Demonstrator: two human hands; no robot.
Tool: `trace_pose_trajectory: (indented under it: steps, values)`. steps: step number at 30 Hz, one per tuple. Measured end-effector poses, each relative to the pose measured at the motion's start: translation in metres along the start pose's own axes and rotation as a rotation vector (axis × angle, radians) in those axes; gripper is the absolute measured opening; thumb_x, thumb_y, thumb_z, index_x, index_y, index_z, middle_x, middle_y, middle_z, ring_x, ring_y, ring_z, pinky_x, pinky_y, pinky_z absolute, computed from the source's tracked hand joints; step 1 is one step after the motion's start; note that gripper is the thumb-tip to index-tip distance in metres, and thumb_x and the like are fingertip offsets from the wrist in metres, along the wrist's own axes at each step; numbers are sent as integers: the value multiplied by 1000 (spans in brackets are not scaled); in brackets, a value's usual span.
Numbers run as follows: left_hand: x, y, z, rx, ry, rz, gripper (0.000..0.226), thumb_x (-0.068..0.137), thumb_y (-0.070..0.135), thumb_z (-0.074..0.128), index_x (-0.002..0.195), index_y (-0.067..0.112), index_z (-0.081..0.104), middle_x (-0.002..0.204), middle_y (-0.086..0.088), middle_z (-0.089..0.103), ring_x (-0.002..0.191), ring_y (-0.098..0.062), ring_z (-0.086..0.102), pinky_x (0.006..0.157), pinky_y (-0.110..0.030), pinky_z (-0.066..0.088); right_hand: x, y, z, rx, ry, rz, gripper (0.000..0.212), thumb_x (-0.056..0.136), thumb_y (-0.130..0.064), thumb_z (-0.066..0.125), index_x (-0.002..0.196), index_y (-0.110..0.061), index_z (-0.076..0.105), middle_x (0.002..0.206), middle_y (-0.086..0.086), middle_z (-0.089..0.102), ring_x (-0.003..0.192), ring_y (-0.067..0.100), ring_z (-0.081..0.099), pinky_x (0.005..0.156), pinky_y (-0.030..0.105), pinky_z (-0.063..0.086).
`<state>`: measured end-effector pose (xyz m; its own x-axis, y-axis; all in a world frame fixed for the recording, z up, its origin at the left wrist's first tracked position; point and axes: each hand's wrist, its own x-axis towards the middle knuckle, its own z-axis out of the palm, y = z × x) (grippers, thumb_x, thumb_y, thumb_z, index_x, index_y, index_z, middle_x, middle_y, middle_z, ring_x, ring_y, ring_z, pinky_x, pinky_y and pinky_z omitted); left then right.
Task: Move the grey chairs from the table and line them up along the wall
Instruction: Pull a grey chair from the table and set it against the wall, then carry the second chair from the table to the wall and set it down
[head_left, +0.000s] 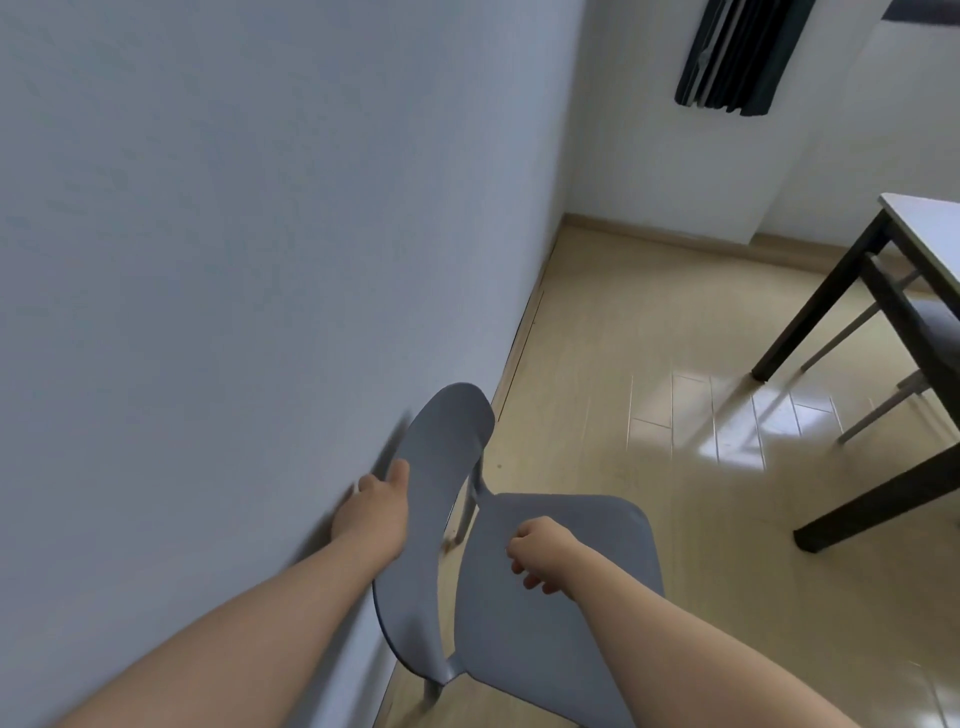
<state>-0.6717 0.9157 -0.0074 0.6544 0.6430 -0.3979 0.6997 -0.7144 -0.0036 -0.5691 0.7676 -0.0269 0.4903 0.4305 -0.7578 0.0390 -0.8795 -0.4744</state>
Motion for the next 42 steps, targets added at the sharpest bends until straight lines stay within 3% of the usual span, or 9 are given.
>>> trace_pose_trajectory:
  steps: [11,17,22,25,29,33,36,38,42]
  values:
    - [-2,-7,-3,126,74,1,39,91,-1,49,127,3,35,129,-18,52,115,-32,60,87,-39,51,-9,1,4,-29,5,-10,36,94,-11,36,121,0,57,95,13,56,80,26,53,59,27,39]
    - [-6,16,-24,278,125,212,39,86,-8,49,122,5,43,121,-14,56,106,-33,64,74,-36,48,-15,3,-1,0,25,-6,16,93,-10,37,95,-8,52,94,11,55,64,19,50,52,24,35]
    - [-8,69,-44,200,116,392,24,92,8,42,115,9,50,114,-11,62,92,-29,59,67,-31,37,-31,13,-23,72,93,-29,15,93,-10,35,92,-11,50,92,11,54,78,26,51,51,24,33]
    - [-13,116,-52,112,110,501,21,93,14,42,110,8,54,110,-12,65,80,-25,50,66,-31,40,-44,37,-50,114,169,-24,15,95,-13,34,94,-11,49,95,12,55,82,26,52,50,23,33]
    - [-30,187,-56,-17,10,629,26,93,23,47,113,12,57,116,-9,65,100,-26,61,81,-34,49,-68,81,-87,207,307,15,18,94,-14,37,87,-13,53,87,7,52,76,23,49,52,22,32]
    - [-60,274,-53,-56,-60,740,28,92,27,52,114,12,60,121,-8,65,110,-25,60,88,-30,48,-102,141,-135,304,472,56,35,95,-12,39,122,-2,59,103,14,58,89,23,50,73,27,38]
    - [-84,340,-51,-53,-71,803,27,92,27,53,113,12,61,120,-7,65,109,-25,61,88,-31,48,-131,191,-170,352,573,86,37,96,-15,39,127,-4,57,127,14,61,112,28,58,83,33,45]
    - [-106,390,-48,-74,-74,838,26,94,26,50,112,12,61,120,-8,65,109,-25,60,88,-31,48,-152,234,-195,342,634,103,37,96,-17,41,127,-6,58,129,13,60,117,27,57,79,28,42]
    - [-166,504,-39,-185,-134,897,26,95,26,48,112,11,62,116,-11,66,106,-26,64,76,-30,47,-205,335,-255,308,724,141,35,95,-19,42,123,-8,61,128,12,60,116,27,58,92,33,48]
